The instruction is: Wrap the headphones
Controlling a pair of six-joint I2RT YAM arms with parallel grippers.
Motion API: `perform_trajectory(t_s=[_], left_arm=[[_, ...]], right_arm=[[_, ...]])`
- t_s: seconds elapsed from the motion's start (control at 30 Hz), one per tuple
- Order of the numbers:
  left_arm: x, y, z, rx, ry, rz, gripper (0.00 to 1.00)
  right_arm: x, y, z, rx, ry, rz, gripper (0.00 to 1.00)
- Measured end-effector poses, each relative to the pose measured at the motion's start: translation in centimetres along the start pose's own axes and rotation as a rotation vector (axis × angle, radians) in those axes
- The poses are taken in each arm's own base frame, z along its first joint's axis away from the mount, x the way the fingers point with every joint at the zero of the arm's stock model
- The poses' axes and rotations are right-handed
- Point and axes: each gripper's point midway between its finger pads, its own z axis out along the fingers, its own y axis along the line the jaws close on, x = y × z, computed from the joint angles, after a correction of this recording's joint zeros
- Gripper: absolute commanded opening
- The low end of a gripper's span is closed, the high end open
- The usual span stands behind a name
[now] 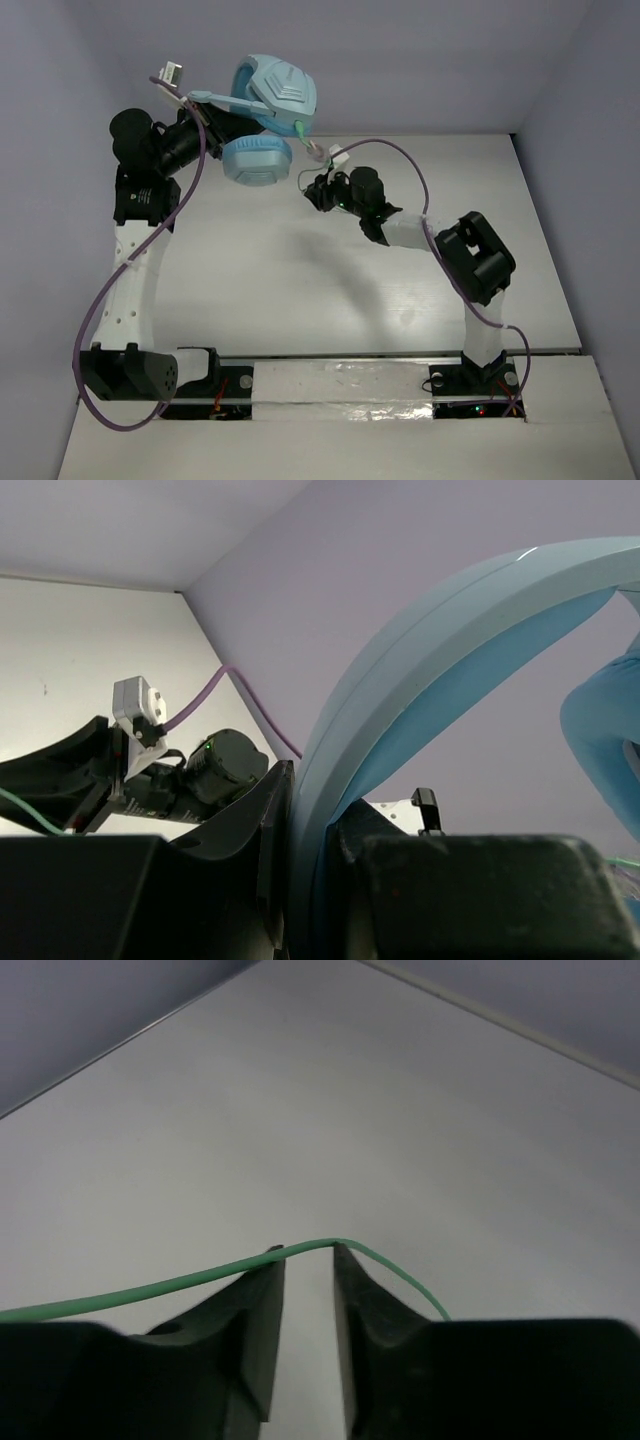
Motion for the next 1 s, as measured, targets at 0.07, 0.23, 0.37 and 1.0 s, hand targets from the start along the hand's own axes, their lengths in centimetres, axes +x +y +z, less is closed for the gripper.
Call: perform_trajectory(t_s=[0.07,0.23,0.37,1.0], left_arm=[[0.0,0.1,0.1,0.007,-0.001,-0.007,0.00],[0.3,0.8,0.3,-0.001,-0.008,-0.033,0.00],[0.2,2.1,0.7,-0.024,-0.040,-0.056,0.00],[-6.5,-3.1,2.6,0.022,-0.184,0.133,0.00]], right_arm=[[-0.5,0.1,0.2,-0.002,-0.016,0.007,0.16],[-1.9,0.5,0.7,-0.025,-0.065,0.041,0.00],[-1.4,1.3,-0.5,-0.037,-0.074,0.081,0.13],[-4.9,1.2,-14.1,0.264,-0.085,0.258,0.00]])
